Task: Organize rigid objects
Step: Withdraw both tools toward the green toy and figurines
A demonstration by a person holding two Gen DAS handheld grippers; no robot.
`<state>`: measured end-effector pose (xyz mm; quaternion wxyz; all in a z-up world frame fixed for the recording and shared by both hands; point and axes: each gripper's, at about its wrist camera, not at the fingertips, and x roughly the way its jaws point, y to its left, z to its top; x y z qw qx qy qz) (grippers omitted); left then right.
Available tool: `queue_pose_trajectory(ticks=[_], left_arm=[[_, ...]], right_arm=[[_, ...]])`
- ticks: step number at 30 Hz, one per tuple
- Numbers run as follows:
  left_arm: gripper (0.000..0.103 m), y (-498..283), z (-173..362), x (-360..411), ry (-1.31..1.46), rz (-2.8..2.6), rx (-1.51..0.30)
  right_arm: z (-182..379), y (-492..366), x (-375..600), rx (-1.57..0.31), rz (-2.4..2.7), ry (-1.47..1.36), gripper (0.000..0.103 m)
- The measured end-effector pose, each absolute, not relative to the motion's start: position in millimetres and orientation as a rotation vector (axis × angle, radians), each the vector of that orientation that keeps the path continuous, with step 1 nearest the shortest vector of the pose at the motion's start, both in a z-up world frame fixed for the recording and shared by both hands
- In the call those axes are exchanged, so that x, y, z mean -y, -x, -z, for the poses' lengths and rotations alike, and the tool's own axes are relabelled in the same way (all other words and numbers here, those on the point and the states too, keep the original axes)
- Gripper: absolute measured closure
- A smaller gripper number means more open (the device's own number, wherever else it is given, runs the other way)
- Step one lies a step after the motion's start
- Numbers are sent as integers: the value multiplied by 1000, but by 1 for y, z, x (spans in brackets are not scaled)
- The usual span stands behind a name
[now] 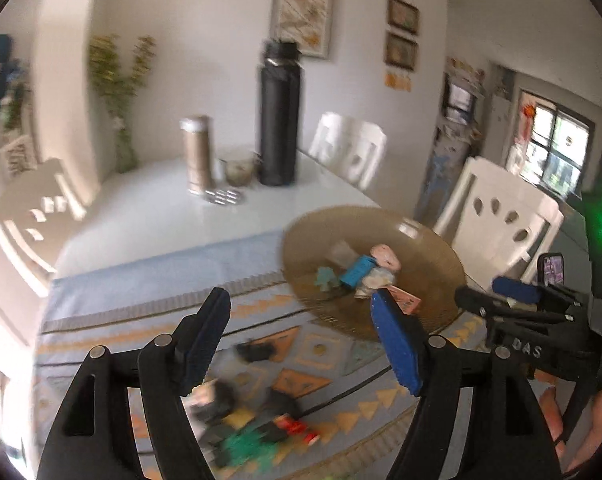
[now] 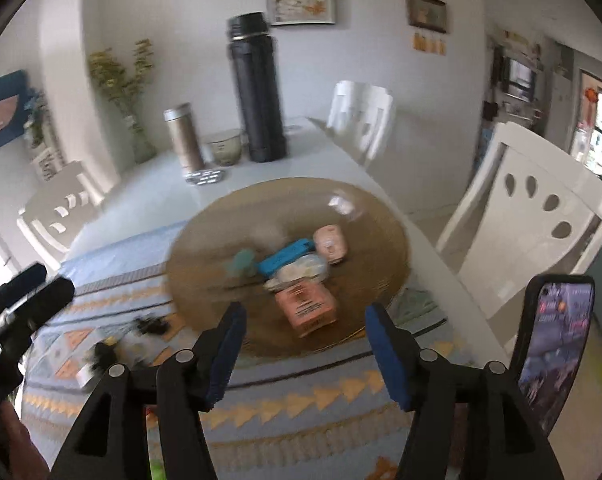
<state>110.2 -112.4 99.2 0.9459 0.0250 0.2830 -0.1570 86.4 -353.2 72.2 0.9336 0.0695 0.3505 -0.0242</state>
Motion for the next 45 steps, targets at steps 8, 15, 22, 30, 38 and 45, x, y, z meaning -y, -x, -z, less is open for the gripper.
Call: queue_pose_trajectory(ticks=[8, 15, 22, 30, 38, 45], left_arm=[[17, -42, -102, 34, 1, 144, -530], [17, -36, -39, -2, 13, 10, -608], [17, -41, 10, -18, 45, -28, -683], [17, -45, 17, -19, 53, -30, -714], [17, -42, 16, -8, -11, -31, -702], [17, -56, 22, -2, -34, 25, -797]], right_arm=[[-59, -32, 290, -665, -178, -51, 43], [-4, -28, 264, -696, -282, -55, 43], [25, -35, 257, -743, -284, -34, 43], [27, -34, 249, -738, -279, 9, 39], [26, -32, 247, -735, -301, 20, 38], [27, -28, 241, -739, -383, 35, 38]])
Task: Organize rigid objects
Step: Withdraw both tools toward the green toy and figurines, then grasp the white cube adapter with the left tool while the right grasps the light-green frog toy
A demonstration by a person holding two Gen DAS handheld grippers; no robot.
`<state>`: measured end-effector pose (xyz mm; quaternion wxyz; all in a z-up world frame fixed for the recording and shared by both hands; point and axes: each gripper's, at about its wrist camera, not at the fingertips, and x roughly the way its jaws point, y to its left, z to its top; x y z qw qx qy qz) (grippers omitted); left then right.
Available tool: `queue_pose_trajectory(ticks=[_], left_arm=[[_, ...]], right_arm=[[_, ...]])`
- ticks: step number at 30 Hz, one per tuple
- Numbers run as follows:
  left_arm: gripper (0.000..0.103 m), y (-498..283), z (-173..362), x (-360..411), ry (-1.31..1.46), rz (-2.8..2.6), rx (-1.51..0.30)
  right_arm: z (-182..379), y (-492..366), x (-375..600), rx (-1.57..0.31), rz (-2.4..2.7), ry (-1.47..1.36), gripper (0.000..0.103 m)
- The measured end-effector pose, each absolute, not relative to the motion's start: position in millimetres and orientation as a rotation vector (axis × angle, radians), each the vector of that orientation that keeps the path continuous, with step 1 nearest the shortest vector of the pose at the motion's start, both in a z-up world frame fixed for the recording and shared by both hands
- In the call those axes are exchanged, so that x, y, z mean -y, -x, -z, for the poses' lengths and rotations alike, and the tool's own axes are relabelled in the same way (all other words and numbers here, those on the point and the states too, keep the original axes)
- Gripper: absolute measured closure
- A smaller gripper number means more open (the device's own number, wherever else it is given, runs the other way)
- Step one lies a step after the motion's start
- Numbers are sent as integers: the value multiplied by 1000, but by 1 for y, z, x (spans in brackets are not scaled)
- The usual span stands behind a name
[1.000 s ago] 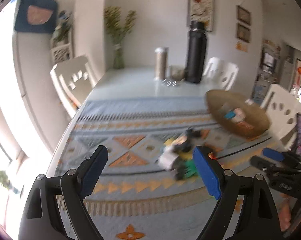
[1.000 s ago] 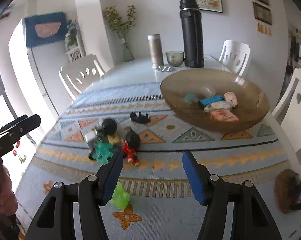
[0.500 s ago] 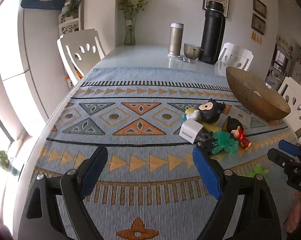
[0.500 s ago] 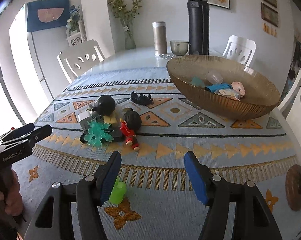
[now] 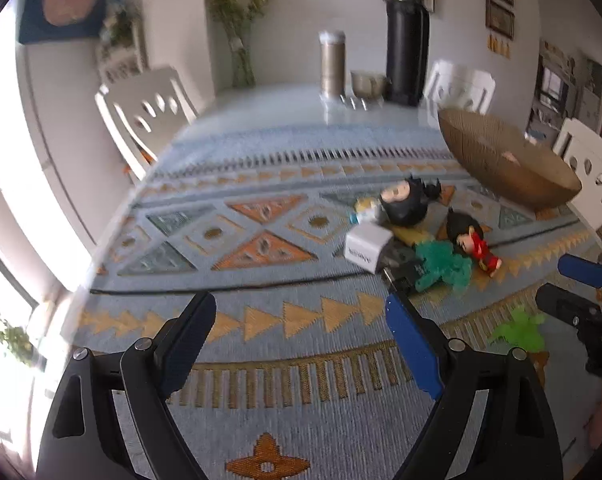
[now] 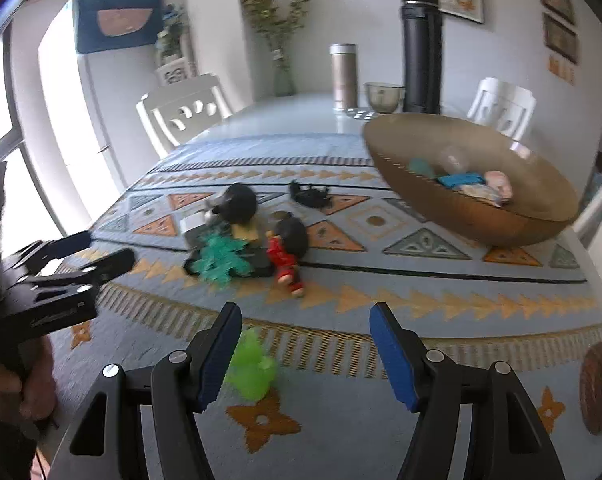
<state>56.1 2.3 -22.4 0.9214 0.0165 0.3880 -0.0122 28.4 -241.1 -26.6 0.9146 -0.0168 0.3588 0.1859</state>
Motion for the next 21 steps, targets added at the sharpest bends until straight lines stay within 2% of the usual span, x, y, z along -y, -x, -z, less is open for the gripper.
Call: queue_pose_trajectory(ticks=[4, 9, 15, 21], left_arm=[[18, -81, 24, -12, 44, 140, -919], [18, -112, 20, -7, -45, 158, -913], [19, -143, 37, 5, 24, 225, -982], [19, -145, 43, -1, -10, 157, -984]], right_arm=[[28, -24, 231, -741, -433, 83, 38], [33, -21, 220, -760, -466, 138, 38], [37, -24, 216, -775, -475, 158, 38], [39, -26, 214, -786, -475, 164, 38]])
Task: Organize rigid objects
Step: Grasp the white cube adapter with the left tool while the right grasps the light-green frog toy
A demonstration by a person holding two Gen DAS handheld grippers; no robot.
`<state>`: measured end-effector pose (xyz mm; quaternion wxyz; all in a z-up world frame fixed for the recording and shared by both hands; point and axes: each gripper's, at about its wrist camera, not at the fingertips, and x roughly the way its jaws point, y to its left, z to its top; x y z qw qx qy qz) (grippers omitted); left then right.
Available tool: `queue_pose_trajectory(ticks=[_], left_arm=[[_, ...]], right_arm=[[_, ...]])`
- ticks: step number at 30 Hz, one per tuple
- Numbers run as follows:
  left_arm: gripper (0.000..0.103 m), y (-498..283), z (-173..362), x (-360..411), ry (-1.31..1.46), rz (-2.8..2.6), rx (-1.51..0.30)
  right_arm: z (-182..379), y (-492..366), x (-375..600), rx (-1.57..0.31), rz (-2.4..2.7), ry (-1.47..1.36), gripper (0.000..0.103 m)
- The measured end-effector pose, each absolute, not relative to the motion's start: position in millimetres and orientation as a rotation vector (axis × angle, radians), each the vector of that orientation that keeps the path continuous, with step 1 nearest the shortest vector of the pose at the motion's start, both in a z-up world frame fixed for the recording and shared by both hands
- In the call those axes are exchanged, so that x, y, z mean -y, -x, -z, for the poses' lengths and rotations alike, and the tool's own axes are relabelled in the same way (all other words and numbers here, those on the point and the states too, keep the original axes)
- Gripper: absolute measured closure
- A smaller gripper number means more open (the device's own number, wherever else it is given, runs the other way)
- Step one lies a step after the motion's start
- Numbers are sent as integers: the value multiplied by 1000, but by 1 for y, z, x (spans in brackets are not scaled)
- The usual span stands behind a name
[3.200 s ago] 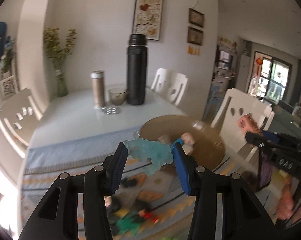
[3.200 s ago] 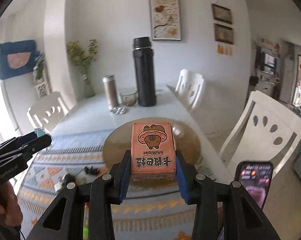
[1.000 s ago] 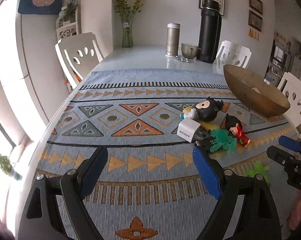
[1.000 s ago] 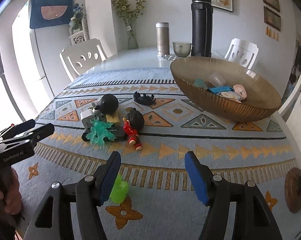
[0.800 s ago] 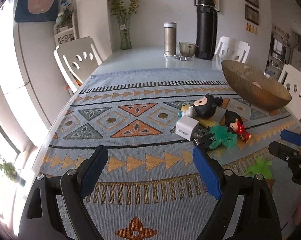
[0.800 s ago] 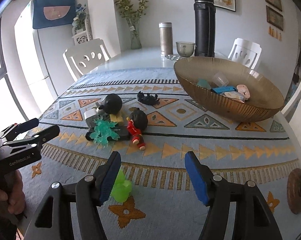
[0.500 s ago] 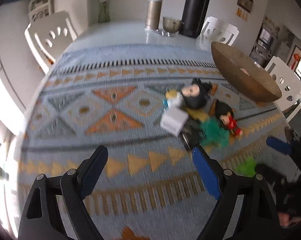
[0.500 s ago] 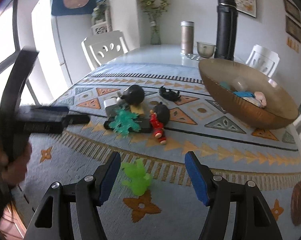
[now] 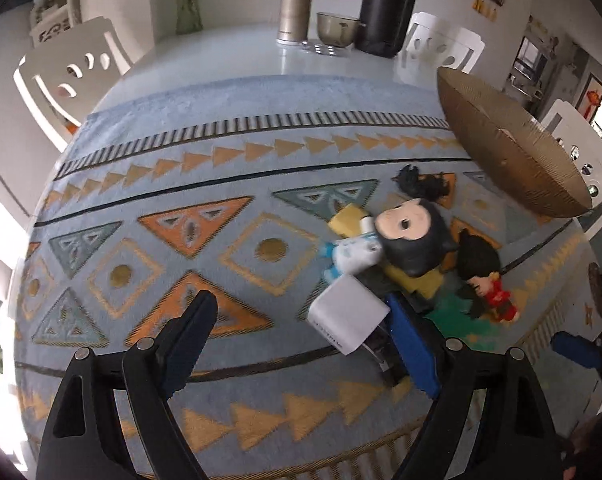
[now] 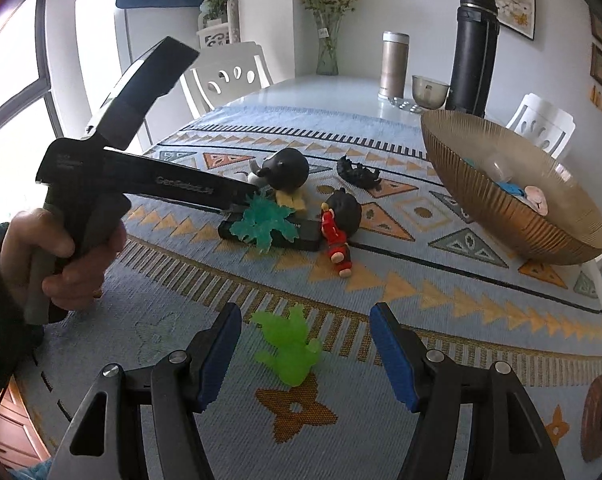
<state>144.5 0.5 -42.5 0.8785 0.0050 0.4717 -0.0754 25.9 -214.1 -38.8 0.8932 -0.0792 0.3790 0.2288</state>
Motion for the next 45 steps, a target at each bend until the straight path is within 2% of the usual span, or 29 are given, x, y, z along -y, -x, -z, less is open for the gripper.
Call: queue_pose_trajectory(ticks=[7, 13, 15, 17, 18, 19, 21, 23, 26, 28, 33, 37, 45], left_arm=[[20, -130, 36, -46, 43, 116, -993], [20, -134, 37, -22, 10, 194, -986], [30, -142, 41, -13, -16, 195, -994], [33, -146, 44, -8, -37, 184, -993], [41, -145, 43, -7, -36, 186, -989], [44, -144, 43, -8, -35, 187, -983], [69, -143, 42, -9, -39, 179, -959], [78, -143, 41, -12, -22, 180, -958], [78, -144, 40, -16, 9, 177, -960], [78, -142, 40, -18, 14, 170, -953], [79, -130, 37, -18, 19, 177, -938], [79, -116, 32, -19, 34, 181, -929], [79, -78, 17, -2, 21, 191, -858]], right_arm=[[39, -25, 211, -785, -485, 175, 38], [40, -25, 211, -790, -485, 172, 38], [41, -27, 213, -802, -497, 159, 38], [42, -30, 214, -820, -505, 149, 38], [44, -31, 214, -836, -519, 148, 38], [45, -32, 213, -845, -529, 151, 38], [48, -32, 209, -861, -538, 171, 38], [51, -32, 205, -883, -533, 188, 38], [52, -30, 202, -883, -536, 205, 38], [51, -27, 201, -870, -535, 210, 44], [53, -28, 202, -887, -529, 204, 69], [46, -20, 199, -827, -542, 224, 69], [23, -31, 230, -790, -459, 80, 69]])
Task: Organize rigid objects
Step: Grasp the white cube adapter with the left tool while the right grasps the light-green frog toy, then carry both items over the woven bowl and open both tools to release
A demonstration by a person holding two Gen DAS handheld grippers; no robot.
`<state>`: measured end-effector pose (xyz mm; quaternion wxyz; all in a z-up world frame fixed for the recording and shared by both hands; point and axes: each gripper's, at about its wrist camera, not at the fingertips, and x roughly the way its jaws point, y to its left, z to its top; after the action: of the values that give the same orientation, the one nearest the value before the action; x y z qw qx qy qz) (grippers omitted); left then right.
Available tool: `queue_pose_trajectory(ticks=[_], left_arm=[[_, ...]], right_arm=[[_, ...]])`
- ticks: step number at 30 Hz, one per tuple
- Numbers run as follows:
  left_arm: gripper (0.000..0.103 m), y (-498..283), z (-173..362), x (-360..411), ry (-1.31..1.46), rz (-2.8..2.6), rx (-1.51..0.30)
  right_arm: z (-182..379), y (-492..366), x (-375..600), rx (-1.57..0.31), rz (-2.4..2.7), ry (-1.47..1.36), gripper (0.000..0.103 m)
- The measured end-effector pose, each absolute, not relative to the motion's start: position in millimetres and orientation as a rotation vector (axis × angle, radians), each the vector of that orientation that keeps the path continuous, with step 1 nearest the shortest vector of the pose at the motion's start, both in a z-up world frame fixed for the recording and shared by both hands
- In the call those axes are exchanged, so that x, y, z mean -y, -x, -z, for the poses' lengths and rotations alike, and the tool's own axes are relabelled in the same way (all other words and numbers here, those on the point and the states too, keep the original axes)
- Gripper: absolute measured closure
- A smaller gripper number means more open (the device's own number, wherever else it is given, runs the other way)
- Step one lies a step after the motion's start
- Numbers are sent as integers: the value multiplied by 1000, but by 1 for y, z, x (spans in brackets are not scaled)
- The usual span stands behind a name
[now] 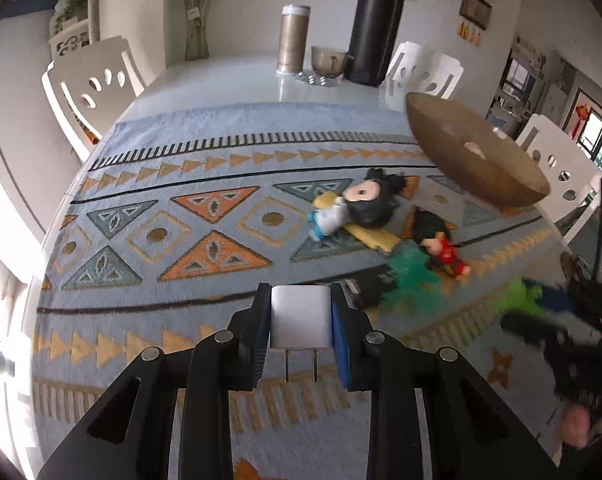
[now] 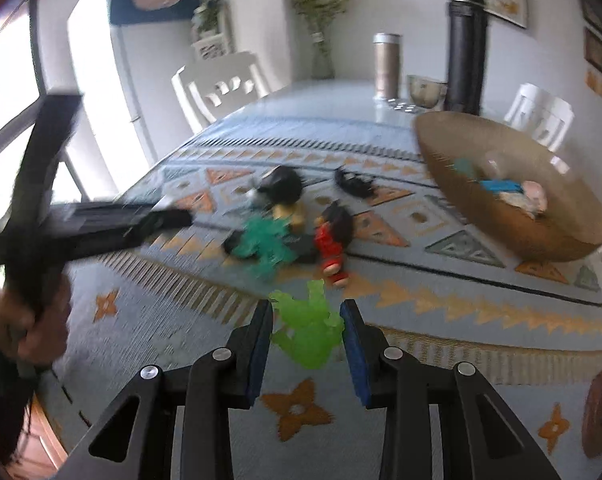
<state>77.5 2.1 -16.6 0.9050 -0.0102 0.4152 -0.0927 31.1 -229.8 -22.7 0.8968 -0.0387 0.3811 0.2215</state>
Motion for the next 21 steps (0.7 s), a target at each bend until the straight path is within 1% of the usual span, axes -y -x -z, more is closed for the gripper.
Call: queue_pose_trajectory(ticks=[4, 10, 14, 16, 18, 21], left_arm=[[78, -65, 19, 11, -50, 146, -802], [79, -69, 29, 14, -48, 163, -840], [78, -65, 29, 14, -51, 158, -829], [78, -64, 30, 18, -76, 154, -828], [78, -63, 30, 21, -95, 155, -825], [78, -63, 30, 24, -109, 157, -826]], right_arm=[[27, -41, 238, -827, -402, 88, 69], [47, -50, 239, -881, -367, 106, 69], [50, -52, 237, -904, -377, 112, 69], [52, -51, 235, -909, -374, 129, 68], [52, -49, 231, -908, -384, 153, 62], [54, -47, 226, -898, -380, 183, 60]])
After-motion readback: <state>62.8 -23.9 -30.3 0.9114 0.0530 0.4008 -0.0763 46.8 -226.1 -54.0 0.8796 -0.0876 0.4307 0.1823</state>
